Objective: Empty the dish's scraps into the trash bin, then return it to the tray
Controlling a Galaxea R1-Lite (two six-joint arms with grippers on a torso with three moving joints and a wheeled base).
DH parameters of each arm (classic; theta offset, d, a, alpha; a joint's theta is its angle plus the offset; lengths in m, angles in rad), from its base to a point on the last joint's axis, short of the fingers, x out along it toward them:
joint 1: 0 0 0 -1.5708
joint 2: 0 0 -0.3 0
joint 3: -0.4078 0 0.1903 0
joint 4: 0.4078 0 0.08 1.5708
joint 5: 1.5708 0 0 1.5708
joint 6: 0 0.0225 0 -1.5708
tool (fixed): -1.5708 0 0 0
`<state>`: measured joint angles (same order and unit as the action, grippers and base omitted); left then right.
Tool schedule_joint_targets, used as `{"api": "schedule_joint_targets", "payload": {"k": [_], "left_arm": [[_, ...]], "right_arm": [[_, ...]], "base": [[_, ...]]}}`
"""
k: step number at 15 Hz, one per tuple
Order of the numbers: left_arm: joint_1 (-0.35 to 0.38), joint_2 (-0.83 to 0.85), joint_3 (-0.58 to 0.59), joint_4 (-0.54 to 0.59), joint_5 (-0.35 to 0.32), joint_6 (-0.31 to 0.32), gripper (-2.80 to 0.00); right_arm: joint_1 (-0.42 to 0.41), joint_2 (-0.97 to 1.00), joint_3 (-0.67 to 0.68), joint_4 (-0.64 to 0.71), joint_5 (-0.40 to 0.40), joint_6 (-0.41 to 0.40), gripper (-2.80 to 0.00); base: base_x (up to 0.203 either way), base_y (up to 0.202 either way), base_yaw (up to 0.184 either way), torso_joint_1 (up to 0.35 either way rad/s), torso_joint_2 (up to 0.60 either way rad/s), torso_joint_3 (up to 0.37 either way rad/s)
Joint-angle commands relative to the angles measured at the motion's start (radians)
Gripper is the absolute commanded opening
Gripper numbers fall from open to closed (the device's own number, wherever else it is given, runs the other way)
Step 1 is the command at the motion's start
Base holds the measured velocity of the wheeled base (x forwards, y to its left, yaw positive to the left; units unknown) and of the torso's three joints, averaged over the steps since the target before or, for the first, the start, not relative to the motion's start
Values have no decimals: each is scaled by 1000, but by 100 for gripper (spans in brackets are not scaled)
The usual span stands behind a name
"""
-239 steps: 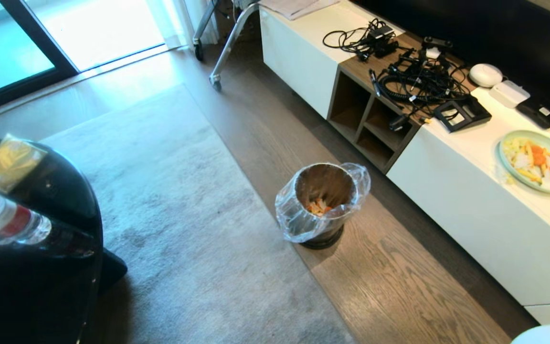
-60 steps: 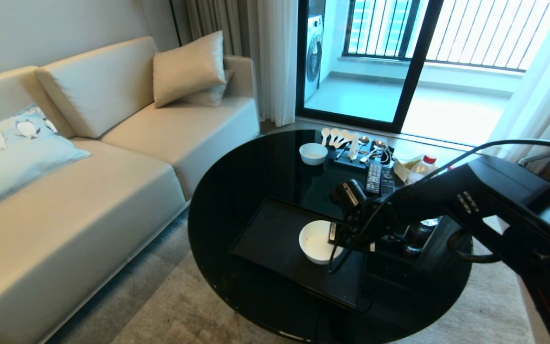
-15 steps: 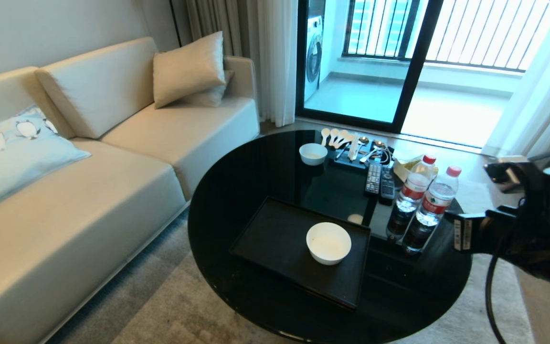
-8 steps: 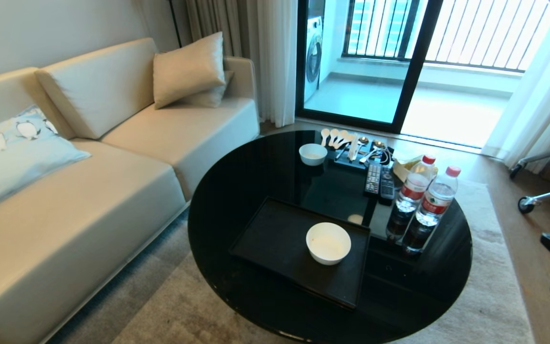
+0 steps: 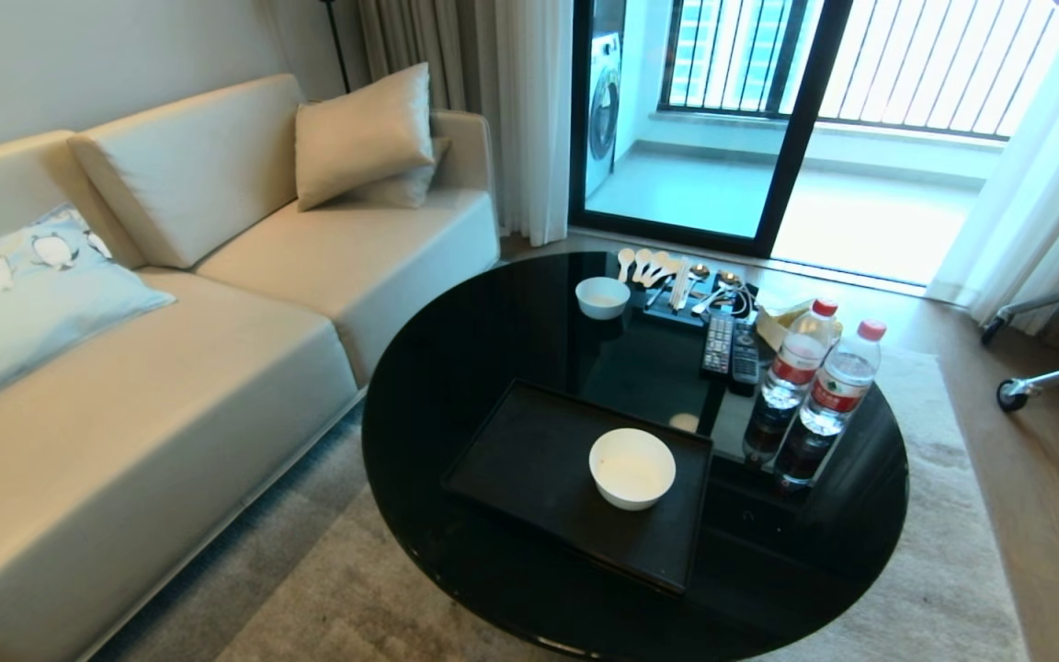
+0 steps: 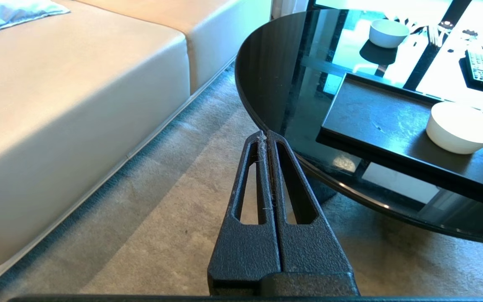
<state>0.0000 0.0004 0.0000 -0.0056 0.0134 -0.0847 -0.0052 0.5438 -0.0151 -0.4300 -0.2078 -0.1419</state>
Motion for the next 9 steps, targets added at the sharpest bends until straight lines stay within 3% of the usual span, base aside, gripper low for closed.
{"api": "schedule_joint_targets", "payload": {"k": [1, 4, 9], "left_arm": [[0, 0, 0, -1, 0, -1, -280], [0, 0, 0, -1, 0, -1, -280], [0, 0, 0, -1, 0, -1, -280]], "right_arm": [[-10, -202, 12, 157, 34, 0, -280], [-17, -337, 15, 308, 176, 4, -280], [6, -502, 8, 459, 268, 14, -280]], "base": [[0, 0, 0, 0, 0, 0], [0, 0, 0, 0, 0, 0], [0, 0, 0, 0, 0, 0]]}}
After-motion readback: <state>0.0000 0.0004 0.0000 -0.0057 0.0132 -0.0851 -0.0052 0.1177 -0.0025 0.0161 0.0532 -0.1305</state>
